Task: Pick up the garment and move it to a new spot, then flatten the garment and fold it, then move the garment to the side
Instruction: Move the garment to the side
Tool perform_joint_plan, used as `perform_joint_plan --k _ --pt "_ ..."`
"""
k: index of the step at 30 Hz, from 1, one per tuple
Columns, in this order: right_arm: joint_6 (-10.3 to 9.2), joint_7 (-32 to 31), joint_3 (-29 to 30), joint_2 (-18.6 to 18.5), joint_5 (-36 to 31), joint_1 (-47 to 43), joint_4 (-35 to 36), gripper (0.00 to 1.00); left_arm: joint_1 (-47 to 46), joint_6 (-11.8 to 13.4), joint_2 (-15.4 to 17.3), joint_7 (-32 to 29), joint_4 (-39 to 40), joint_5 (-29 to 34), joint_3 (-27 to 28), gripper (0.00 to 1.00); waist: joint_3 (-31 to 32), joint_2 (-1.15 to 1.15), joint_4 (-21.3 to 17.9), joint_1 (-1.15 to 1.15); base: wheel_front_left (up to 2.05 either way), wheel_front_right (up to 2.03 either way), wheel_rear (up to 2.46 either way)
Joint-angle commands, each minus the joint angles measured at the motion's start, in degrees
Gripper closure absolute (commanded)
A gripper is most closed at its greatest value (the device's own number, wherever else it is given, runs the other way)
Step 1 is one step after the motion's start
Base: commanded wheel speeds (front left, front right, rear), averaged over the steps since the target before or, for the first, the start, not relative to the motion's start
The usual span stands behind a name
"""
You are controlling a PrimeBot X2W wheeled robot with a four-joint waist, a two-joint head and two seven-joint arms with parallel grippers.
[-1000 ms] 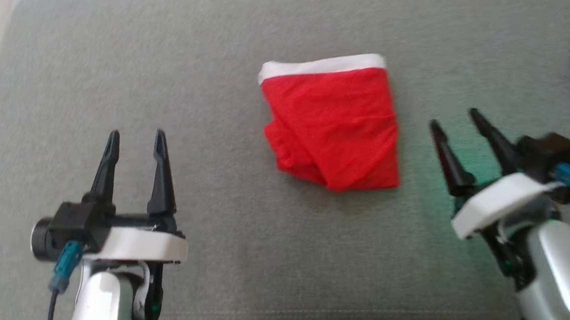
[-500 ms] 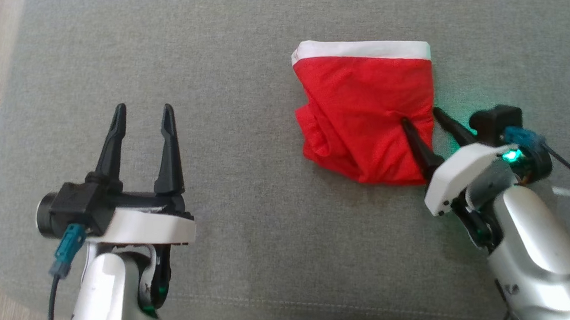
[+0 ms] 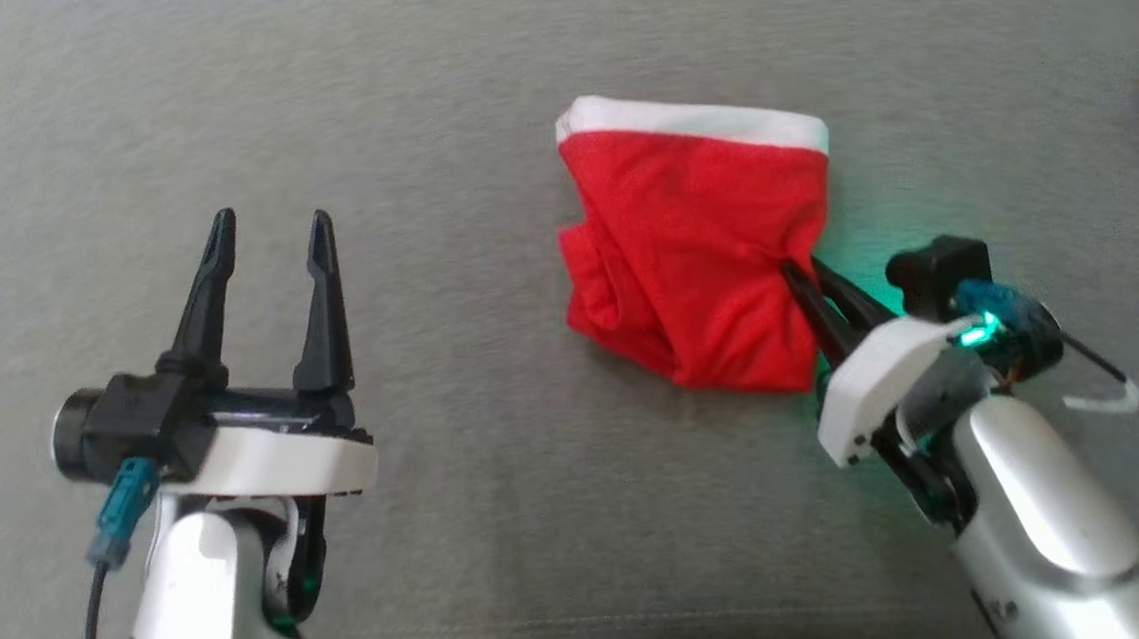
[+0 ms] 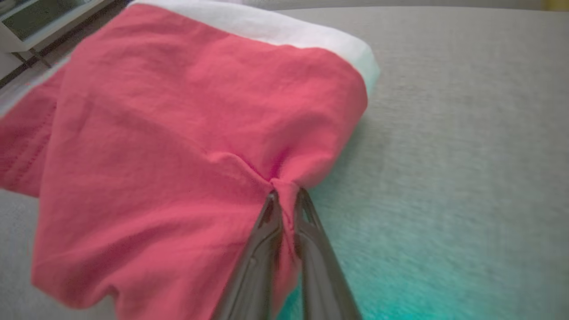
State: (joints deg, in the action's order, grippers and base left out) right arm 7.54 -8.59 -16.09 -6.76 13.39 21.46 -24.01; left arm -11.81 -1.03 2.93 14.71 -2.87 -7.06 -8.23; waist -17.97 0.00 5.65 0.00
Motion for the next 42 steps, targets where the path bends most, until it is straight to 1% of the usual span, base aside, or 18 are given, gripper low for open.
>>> perform_joint_plan --k 1,6,10,14,16,21,25,29,34,38,42 --pt "-0.05 0.78 -0.93 -0.93 -0.55 -1.63 2.97 1.00 -0.24 -0.23 1.28 0.29 2.44 0.68 2.57 0.00 1.07 0.00 -4.50 0.00 0.00 0.00 0.00" --pt "-0.05 1.50 -0.60 -3.42 -0.06 -4.26 7.06 1.00 0.82 -0.53 2.15 0.29 3.42 1.52 2.84 0.00 1.79 0.00 -11.80 0.00 0.00 0.00 0.00" --pt "-0.05 1.47 -0.36 -5.74 0.13 -4.78 9.33 1.00 0.79 -0.91 2.75 0.29 4.05 2.11 2.37 0.00 1.28 0.00 -16.66 0.00 0.00 0.00 0.00" --pt "-0.05 1.53 0.43 -8.49 0.47 -3.77 10.61 1.00 0.01 -1.31 3.26 0.29 4.17 2.38 1.87 0.00 0.11 0.00 -19.89 0.00 0.00 0.00 0.00" --pt "-0.05 1.91 1.75 -9.89 0.63 -2.67 10.82 1.00 -0.46 -1.47 3.49 0.29 4.08 2.47 1.63 0.00 -0.63 0.00 -21.07 0.00 0.00 0.00 0.00" --pt "-0.05 3.62 6.67 -13.33 0.73 2.04 10.58 1.00 -1.61 -1.78 4.10 0.08 4.28 2.86 0.86 0.00 -2.82 0.00 -22.98 0.00 0.00 0.00 0.00" --pt "-0.05 3.86 11.06 -16.18 0.19 5.86 9.77 1.00 -3.06 -2.15 4.66 -0.35 4.89 3.19 0.18 0.00 -5.10 0.00 -23.51 0.00 0.00 0.00 0.00" --pt "-0.05 4.52 15.91 -18.17 0.23 8.60 9.32 1.00 -4.50 -2.60 4.89 -0.62 5.15 3.34 -0.79 0.00 -7.03 0.00 -23.71 0.00 0.00 0.00 0.00" --pt "-0.05 4.84 19.79 -18.22 -0.28 10.23 8.82 1.00 -5.53 -2.77 5.14 -1.00 5.62 3.62 -1.69 0.00 -8.91 0.00 -24.35 0.00 0.00 0.00 0.00" --pt "-0.05 5.11 21.13 -17.80 -1.20 11.77 7.42 1.00 -6.93 -3.02 5.93 -1.69 6.42 3.91 -2.04 0.00 -11.16 0.00 -24.60 0.00 0.00 0.00 0.00" --pt "-0.05 5.27 21.77 -17.35 -2.86 13.88 4.51 1.00 -8.75 -3.40 6.71 -2.42 7.26 4.22 -2.59 0.00 -13.92 0.00 -24.38 0.00 0.00 0.00 0.00"
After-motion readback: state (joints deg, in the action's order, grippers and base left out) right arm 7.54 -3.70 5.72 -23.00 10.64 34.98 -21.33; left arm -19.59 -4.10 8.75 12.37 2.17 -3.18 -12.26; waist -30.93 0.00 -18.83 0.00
